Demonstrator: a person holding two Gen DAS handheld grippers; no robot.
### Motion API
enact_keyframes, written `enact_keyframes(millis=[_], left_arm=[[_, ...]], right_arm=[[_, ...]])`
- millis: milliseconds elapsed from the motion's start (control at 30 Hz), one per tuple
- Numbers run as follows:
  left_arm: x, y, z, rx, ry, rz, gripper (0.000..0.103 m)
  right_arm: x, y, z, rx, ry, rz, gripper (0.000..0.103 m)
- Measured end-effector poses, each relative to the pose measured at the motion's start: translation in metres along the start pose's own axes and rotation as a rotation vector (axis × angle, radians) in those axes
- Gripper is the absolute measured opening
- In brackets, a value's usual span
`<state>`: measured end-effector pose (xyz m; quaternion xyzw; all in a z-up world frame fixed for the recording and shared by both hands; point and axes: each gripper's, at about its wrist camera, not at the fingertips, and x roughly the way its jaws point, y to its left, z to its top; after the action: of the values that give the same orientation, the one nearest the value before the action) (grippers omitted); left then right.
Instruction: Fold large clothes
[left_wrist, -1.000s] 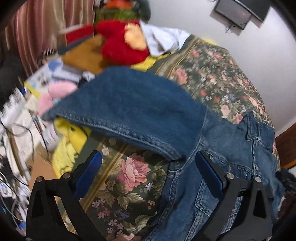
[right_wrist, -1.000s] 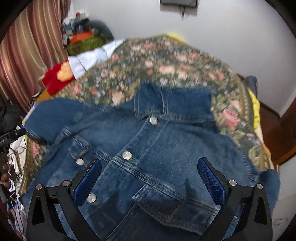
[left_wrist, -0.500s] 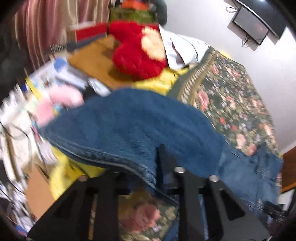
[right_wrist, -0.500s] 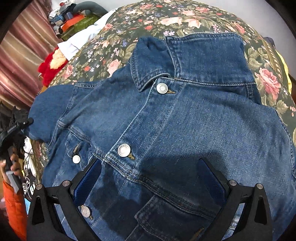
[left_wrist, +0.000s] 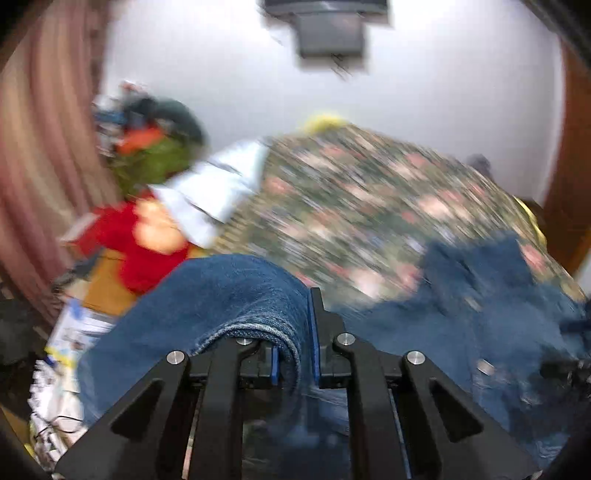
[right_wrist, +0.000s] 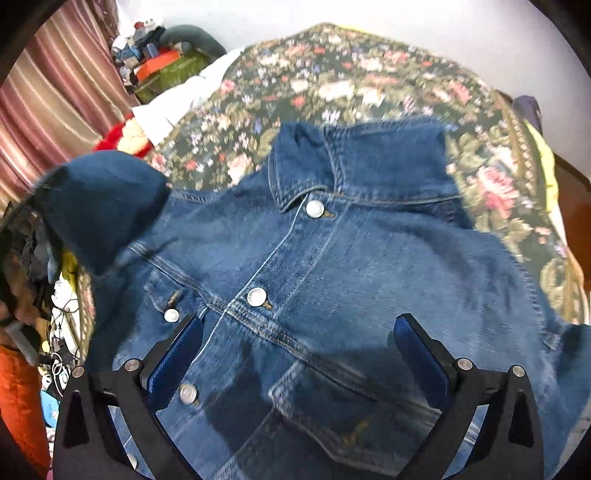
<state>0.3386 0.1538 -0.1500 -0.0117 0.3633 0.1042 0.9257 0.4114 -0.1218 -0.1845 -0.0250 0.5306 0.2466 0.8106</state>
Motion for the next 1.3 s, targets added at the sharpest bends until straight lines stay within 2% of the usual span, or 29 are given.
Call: enact_keyframes(millis=[67, 133, 200, 267, 333, 367, 433, 467, 600, 700, 867, 967, 1000, 1033, 1067, 1133, 1300], left_arm=[[0.028, -0.021, -0.013, -0.004, 0.112, -0.065, 0.012], [0.062, -0.031, -0.035, -0.051, 0.264, -0.133, 0.013], [0.088, -0.031, -0.059, -0.134, 0.397, -0.199, 0.023], [0.097, -0.031, -0.078, -0.199, 0.48, -0.249, 0.044], [0.09, -0.028, -0.089, -0.219, 0.486, -0.292, 0.052], [0.084, -0.026, -0.091, -0.215, 0.48, -0.305, 0.063], [0.067, -0.017, -0.096, -0.226, 0.475, -0.322, 0.074], [0.059, -0.011, -0.096, -0.241, 0.466, -0.315, 0.075], [0.027, 0.032, -0.105, -0.332, 0.409, -0.301, 0.075], [0.013, 0.076, -0.109, -0.456, 0.361, -0.266, 0.075], [0.017, 0.145, -0.125, -0.644, 0.339, -0.169, 0.075], [0.032, 0.165, -0.128, -0.672, 0.337, -0.118, 0.074], [0.035, 0.17, -0.126, -0.675, 0.33, -0.101, 0.071], [0.037, 0.173, -0.125, -0.674, 0.319, -0.087, 0.061], [0.039, 0.173, -0.121, -0.665, 0.31, -0.07, 0.046], [0.04, 0.167, -0.108, -0.608, 0.286, -0.021, 0.024], [0.028, 0.136, -0.065, -0.432, 0.166, 0.087, 0.015]], right_arm=[[-0.016, -0.003, -0.004, 0.004, -0.023, -0.003, 0.103], [-0.034, -0.008, -0.01, 0.011, -0.047, -0.006, 0.103], [-0.052, -0.013, -0.017, 0.012, -0.069, -0.018, 0.103], [-0.066, -0.017, -0.025, 0.007, -0.087, -0.035, 0.103], [-0.081, -0.021, -0.034, -0.006, -0.104, -0.049, 0.103], [-0.086, -0.023, -0.037, -0.012, -0.11, -0.05, 0.103], [-0.096, -0.026, -0.045, -0.023, -0.122, -0.049, 0.103], [-0.098, -0.027, -0.047, -0.027, -0.126, -0.049, 0.103], [-0.102, -0.024, -0.056, -0.034, -0.14, -0.052, 0.103], [-0.098, -0.015, -0.058, -0.045, -0.139, -0.032, 0.103], [-0.089, 0.007, -0.054, -0.104, -0.132, -0.034, 0.103], [-0.086, 0.019, -0.052, -0.144, -0.138, -0.027, 0.103], [-0.084, 0.024, -0.051, -0.157, -0.139, -0.024, 0.103], [-0.083, 0.027, -0.051, -0.165, -0.139, -0.023, 0.103], [-0.082, 0.03, -0.051, -0.175, -0.139, -0.024, 0.103], [-0.077, 0.036, -0.051, -0.2, -0.135, -0.032, 0.103], [-0.066, 0.042, -0.05, -0.234, -0.116, -0.058, 0.103]])
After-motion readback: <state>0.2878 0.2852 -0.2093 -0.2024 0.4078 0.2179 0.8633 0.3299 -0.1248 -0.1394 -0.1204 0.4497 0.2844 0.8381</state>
